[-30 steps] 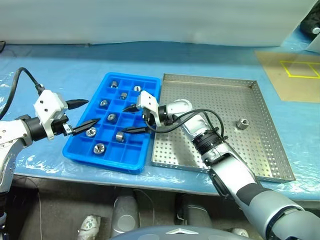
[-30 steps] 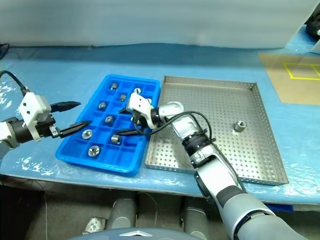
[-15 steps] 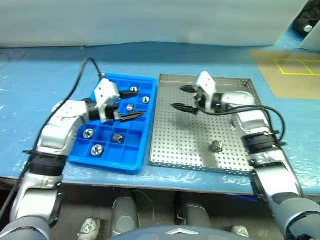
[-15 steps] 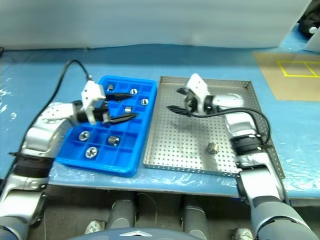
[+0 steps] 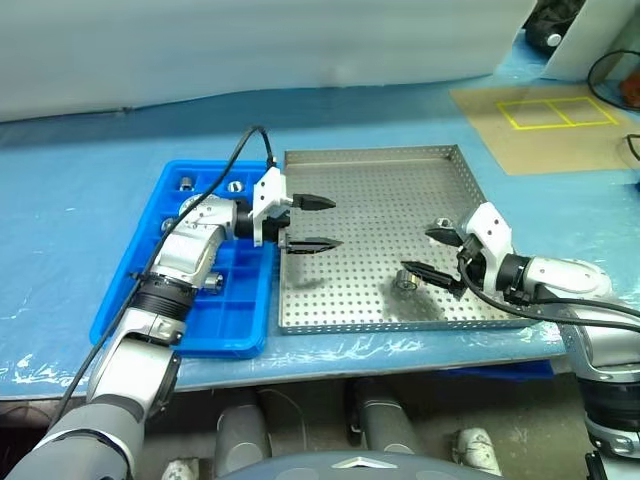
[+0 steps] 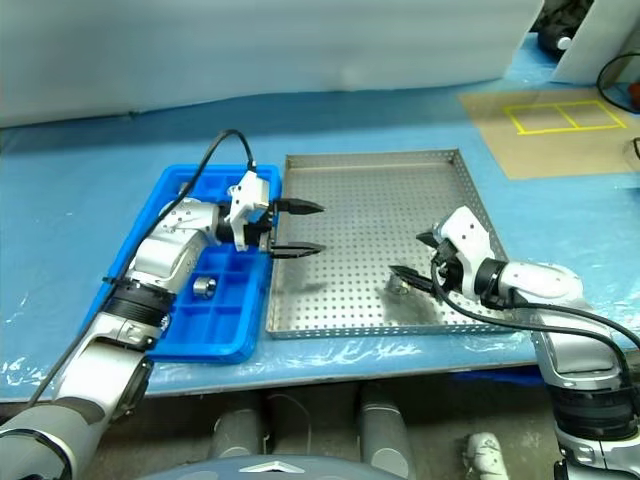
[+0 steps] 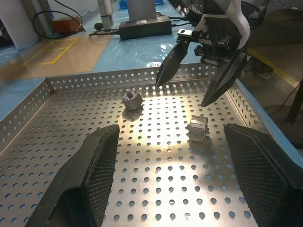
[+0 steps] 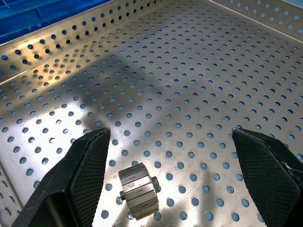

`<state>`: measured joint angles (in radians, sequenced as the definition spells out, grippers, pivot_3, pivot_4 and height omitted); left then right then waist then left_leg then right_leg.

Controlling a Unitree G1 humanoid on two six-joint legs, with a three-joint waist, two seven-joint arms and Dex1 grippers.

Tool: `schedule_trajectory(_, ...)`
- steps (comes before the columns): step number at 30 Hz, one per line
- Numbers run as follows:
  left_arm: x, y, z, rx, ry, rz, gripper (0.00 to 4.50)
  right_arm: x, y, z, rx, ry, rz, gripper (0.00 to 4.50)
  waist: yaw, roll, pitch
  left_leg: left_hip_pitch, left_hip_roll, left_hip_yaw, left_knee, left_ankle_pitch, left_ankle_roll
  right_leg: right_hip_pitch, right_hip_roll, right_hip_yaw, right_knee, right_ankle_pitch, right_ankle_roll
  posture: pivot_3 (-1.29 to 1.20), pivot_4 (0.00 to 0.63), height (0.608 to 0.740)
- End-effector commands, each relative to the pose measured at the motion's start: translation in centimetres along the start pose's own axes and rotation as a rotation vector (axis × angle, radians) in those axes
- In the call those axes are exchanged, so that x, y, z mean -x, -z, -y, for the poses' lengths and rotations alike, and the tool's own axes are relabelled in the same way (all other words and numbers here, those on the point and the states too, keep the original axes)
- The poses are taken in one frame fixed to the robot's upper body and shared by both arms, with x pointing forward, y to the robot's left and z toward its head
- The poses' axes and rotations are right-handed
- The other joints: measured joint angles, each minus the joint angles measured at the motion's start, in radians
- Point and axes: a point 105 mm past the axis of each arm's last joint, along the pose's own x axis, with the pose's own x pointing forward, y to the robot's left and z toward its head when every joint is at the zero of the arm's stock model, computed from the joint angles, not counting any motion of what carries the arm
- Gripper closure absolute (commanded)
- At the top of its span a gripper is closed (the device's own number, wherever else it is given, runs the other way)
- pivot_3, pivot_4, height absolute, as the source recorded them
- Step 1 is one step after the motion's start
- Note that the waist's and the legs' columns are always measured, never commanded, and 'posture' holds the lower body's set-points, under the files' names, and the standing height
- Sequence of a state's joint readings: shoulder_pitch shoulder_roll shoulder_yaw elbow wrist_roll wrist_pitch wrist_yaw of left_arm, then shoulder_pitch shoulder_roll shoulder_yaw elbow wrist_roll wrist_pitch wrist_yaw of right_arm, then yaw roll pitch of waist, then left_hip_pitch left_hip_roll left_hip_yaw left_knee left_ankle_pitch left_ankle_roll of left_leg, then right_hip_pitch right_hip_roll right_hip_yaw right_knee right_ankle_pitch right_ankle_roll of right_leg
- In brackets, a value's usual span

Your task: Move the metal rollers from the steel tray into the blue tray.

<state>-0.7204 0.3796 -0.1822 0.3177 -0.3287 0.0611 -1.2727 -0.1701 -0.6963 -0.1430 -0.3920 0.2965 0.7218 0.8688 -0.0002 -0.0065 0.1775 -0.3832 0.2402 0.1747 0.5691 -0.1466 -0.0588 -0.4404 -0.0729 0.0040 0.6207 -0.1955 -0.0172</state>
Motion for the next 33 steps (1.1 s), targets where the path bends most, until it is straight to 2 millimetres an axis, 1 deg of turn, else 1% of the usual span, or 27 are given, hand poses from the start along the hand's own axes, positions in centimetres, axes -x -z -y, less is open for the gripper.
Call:
schedule_trajectory(1, 0.2, -1.0, -0.5, -0.032, -0.004, 0.024, 0.77, 0.3, 0.3, 0.0, 0.006, 0.026, -0.003, 0.29, 0.000, 0.000, 0.000, 0.001, 0.000, 0.000, 0.000, 0.000, 0.000, 0.002, 0.000, 0.000, -0.001, 0.000, 0.000, -0.38, 0.150, 0.740)
schedule_trajectory(4, 0.3, -0.5, -0.2, -0.029, 0.000, 0.010, 0.77, 0.0, 1.5, 0.4, -0.034, 0.035, -0.029, 0.29, -0.002, 0.000, 0.000, 0.000, -0.001, 0.000, 0.002, -0.001, 0.002, 0.003, -0.001, 0.000, -0.004, 0.000, 0.000, -0.36, 0.150, 0.740)
schedule_trajectory(8, 0.3, -0.3, 0.4, -0.028, 0.020, 0.004, 0.77, -0.4, 4.2, 1.3, -0.089, 0.052, -0.089, 0.29, -0.003, 0.000, 0.000, -0.002, -0.002, 0.000, 0.002, -0.003, 0.005, 0.003, -0.001, 0.000, -0.005, 0.000, 0.000, -0.34, 0.150, 0.740)
schedule_trajectory(10, 0.3, -0.3, 0.8, -0.027, 0.033, 0.002, 0.77, -0.5, 4.9, 1.6, -0.093, 0.059, -0.107, 0.29, -0.003, 0.001, -0.001, -0.002, -0.001, 0.000, 0.001, -0.004, 0.006, 0.003, -0.001, -0.001, -0.006, 0.003, -0.005, -0.34, 0.150, 0.740)
schedule_trajectory(13, 0.5, -0.2, 1.1, -0.026, 0.035, -0.003, 0.77, -0.9, 5.2, 1.4, -0.081, 0.038, -0.114, 0.29, -0.003, 0.001, -0.001, -0.001, 0.000, 0.000, -0.002, -0.003, 0.005, 0.004, -0.001, -0.002, -0.009, 0.004, -0.006, -0.33, 0.150, 0.740)
schedule_trajectory(15, 0.6, -0.1, 1.1, -0.022, 0.031, -0.007, 0.77, -1.3, 5.1, 0.5, -0.072, 0.002, -0.111, 0.29, -0.003, 0.001, -0.001, -0.001, -0.001, 0.000, -0.003, -0.003, 0.005, 0.006, -0.001, -0.002, -0.011, 0.004, -0.006, -0.33, 0.150, 0.740)
schedule_trajectory(18, 0.7, 0.0, 1.1, -0.017, 0.025, -0.012, 0.77, -1.5, 4.8, 0.1, -0.063, -0.013, -0.105, 0.29, -0.003, 0.001, -0.001, 0.000, -0.001, 0.000, -0.004, -0.004, 0.006, 0.008, -0.001, -0.002, -0.013, 0.004, -0.006, -0.33, 0.150, 0.740)
schedule_trajectory(22, 0.9, 0.0, 1.0, -0.015, 0.020, -0.019, 0.77, -1.3, 4.4, -0.1, -0.068, -0.024, -0.094, 0.29, -0.001, 0.001, -0.001, 0.000, -0.001, 0.000, -0.004, -0.004, 0.006, 0.008, -0.001, -0.002, -0.013, 0.004, -0.006, -0.33, 0.150, 0.740)
schedule_trajectory(26, 1.0, 0.1, 0.9, -0.010, 0.011, -0.022, 0.77, -0.6, 4.1, -1.6, -0.082, -0.110, -0.104, 0.29, 0.001, 0.001, -0.001, 0.000, -0.001, 0.000, -0.004, -0.004, 0.006, 0.008, -0.001, -0.002, -0.013, 0.004, -0.006, -0.33, 0.150, 0.740)
schedule_trajectory(30, 1.1, 0.3, 0.9, -0.007, 0.004, -0.026, 0.77, -0.5, 5.1, -3.0, -0.081, -0.175, -0.156, 0.29, -0.004, 0.001, -0.001, 0.000, -0.001, 0.000, -0.005, -0.004, 0.006, 0.007, -0.001, -0.002, -0.014, 0.004, -0.006, -0.32, 0.150, 0.740)
schedule_trajectory(33, 1.1, 0.4, 0.8, -0.009, 0.000, -0.030, 0.77, -0.7, 5.8, -2.9, -0.056, -0.160, -0.176, 0.29, -0.003, 0.001, -0.001, 0.000, -0.001, 0.000, -0.006, -0.004, 0.006, 0.007, -0.001, -0.002, -0.014, 0.003, -0.006, -0.32, 0.150, 0.740)
